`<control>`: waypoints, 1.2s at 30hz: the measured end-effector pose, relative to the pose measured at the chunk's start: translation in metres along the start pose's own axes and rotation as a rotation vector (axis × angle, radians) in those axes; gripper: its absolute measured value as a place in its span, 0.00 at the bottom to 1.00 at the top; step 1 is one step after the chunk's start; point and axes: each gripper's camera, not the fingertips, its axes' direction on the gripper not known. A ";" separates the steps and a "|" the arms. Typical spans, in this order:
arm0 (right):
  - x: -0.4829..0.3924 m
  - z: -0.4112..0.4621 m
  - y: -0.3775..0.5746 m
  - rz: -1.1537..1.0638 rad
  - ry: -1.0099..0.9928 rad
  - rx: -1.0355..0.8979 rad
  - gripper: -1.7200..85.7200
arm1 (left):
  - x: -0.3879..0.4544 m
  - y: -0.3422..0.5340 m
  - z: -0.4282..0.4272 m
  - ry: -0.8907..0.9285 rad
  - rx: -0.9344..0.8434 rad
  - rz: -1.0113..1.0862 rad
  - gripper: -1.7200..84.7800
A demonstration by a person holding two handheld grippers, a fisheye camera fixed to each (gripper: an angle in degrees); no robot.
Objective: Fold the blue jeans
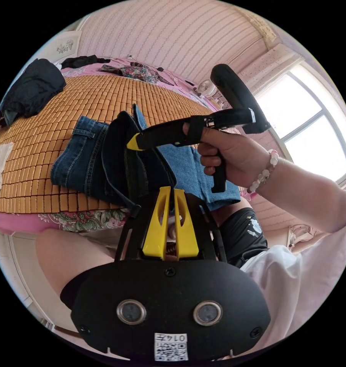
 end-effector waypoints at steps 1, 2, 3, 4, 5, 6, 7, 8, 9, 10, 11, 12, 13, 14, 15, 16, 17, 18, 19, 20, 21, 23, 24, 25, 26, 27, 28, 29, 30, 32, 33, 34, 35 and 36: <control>-0.005 -0.002 -0.003 -0.011 0.018 -0.002 0.07 | -0.002 0.001 -0.003 -0.002 0.007 -0.009 0.01; -0.007 -0.004 -0.004 -0.016 0.016 0.002 0.06 | -0.006 0.004 -0.008 0.001 0.019 -0.024 0.01; -0.010 -0.009 -0.006 -0.026 0.003 0.005 0.06 | -0.009 0.007 -0.013 0.012 0.032 -0.037 0.01; -0.011 -0.015 -0.007 -0.028 -0.013 0.008 0.05 | -0.011 0.008 -0.015 0.019 0.037 -0.042 0.01; -0.011 -0.018 -0.007 -0.025 -0.023 0.012 0.05 | -0.012 0.010 -0.019 0.030 0.051 -0.047 0.01; -0.011 -0.026 -0.009 -0.019 -0.050 0.022 0.05 | -0.013 0.011 -0.024 0.042 0.069 -0.049 0.01; -0.012 -0.035 -0.010 -0.016 -0.075 0.037 0.04 | -0.013 0.011 -0.027 0.048 0.080 -0.049 0.01; -0.012 -0.039 -0.011 -0.015 -0.086 0.044 0.04 | -0.011 0.011 -0.033 0.060 0.100 -0.044 0.01; -0.015 -0.049 -0.013 -0.021 -0.099 0.056 0.04 | -0.008 0.011 -0.038 0.067 0.118 -0.036 0.01; -0.018 -0.058 -0.015 -0.033 -0.102 0.067 0.03 | -0.006 0.010 -0.041 0.069 0.127 -0.030 0.01; -0.020 -0.063 -0.016 -0.039 -0.102 0.073 0.03 | -0.002 0.009 -0.047 0.072 0.146 -0.016 0.01; -0.023 -0.073 -0.019 -0.047 -0.106 0.083 0.03 | 0.003 0.007 -0.053 0.076 0.160 0.000 0.01; -0.027 -0.082 -0.021 -0.054 -0.109 0.094 0.03 | 0.005 0.006 -0.055 0.077 0.166 0.009 0.01; -0.029 -0.087 -0.022 -0.058 -0.111 0.102 0.03 | 0.010 0.005 -0.061 0.076 0.181 0.027 0.01; -0.034 -0.098 -0.024 -0.070 -0.116 0.122 0.03 | 0.014 0.004 -0.066 0.075 0.199 0.041 0.01; -0.039 -0.108 -0.026 -0.083 -0.123 0.146 0.03 | 0.016 0.003 -0.069 0.077 0.209 0.047 0.01; -0.042 -0.114 -0.027 -0.089 -0.127 0.158 0.03 | 0.019 0.002 -0.075 0.080 0.231 0.055 0.01; -0.047 -0.124 -0.029 -0.103 -0.139 0.181 0.03 | 0.022 0.002 -0.080 0.085 0.253 0.060 0.01; -0.053 -0.134 -0.032 -0.115 -0.146 0.196 0.03 | 0.023 0.002 -0.083 0.088 0.265 0.062 0.01; -0.056 -0.138 -0.034 -0.119 -0.147 0.199 0.03 | 0.024 0.001 -0.089 0.091 0.285 0.066 0.01; -0.063 -0.146 -0.038 -0.130 -0.149 0.202 0.03 | 0.026 0.001 -0.096 0.092 0.302 0.067 0.01; -0.074 -0.152 -0.046 -0.147 -0.162 0.199 0.03 | 0.026 0.000 -0.105 0.081 0.320 0.071 0.01; -0.082 -0.152 -0.053 -0.163 -0.178 0.188 0.04 | 0.023 0.002 -0.111 0.062 0.328 0.064 0.01; -0.089 -0.147 -0.061 -0.170 -0.196 0.164 0.04 | 0.020 0.003 -0.113 0.052 0.331 0.052 0.01; -0.092 -0.143 -0.066 -0.167 -0.209 0.149 0.04 | 0.012 0.006 -0.116 0.028 0.334 0.019 0.01; -0.095 -0.131 -0.074 -0.151 -0.242 0.126 0.04 | -0.002 0.010 -0.116 -0.017 0.330 -0.043 0.01; -0.096 -0.120 -0.081 -0.134 -0.283 0.125 0.04 | -0.010 0.012 -0.114 -0.056 0.326 -0.086 0.01; -0.095 -0.114 -0.084 -0.121 -0.298 0.122 0.04 | -0.028 0.018 -0.109 -0.151 0.307 -0.176 0.02; -0.093 -0.107 -0.087 -0.090 -0.302 0.102 0.04 | -0.045 0.024 -0.105 -0.222 0.274 -0.250 0.02; -0.092 -0.107 -0.082 -0.080 -0.286 0.127 0.04 | -0.059 0.033 -0.104 -0.233 0.270 -0.308 0.02; -0.092 -0.112 -0.074 -0.110 -0.245 0.161 0.04 | -0.063 0.039 -0.105 -0.218 0.289 -0.331 0.02; -0.092 -0.117 -0.064 -0.139 -0.157 0.173 0.04 | -0.063 0.041 -0.105 -0.216 0.298 -0.334 0.02; -0.091 -0.120 -0.058 -0.148 -0.105 0.173 0.04 | -0.062 0.043 -0.102 -0.222 0.300 -0.325 0.02; -0.088 -0.124 -0.045 -0.164 0.013 0.182 0.04 | -0.061 0.043 -0.095 -0.228 0.278 -0.319 0.01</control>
